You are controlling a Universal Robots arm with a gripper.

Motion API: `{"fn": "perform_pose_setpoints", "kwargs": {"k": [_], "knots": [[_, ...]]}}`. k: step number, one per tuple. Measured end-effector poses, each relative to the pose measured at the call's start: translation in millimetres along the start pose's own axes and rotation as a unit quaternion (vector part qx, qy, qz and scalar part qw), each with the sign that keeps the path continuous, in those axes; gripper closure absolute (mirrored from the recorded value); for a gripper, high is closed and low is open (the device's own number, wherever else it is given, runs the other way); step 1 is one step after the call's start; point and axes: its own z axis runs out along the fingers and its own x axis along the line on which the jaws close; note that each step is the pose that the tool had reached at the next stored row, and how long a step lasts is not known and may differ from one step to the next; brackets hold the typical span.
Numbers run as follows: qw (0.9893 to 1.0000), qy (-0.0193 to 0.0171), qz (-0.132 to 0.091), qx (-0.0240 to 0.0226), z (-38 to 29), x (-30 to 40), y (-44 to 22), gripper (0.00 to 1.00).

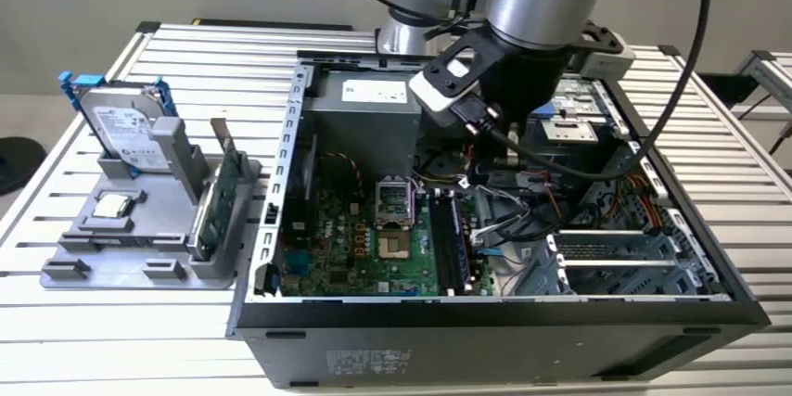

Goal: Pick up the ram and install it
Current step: 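Press down the ram until it locks into place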

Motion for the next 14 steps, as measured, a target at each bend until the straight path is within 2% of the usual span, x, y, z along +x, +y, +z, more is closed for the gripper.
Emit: {"fn": "perform_pose_setpoints", "kwargs": {"k": [14], "knots": [[1.0000,-0.0003,0.000,0.0002,-0.2,0.0,0.6,1.00]]}}
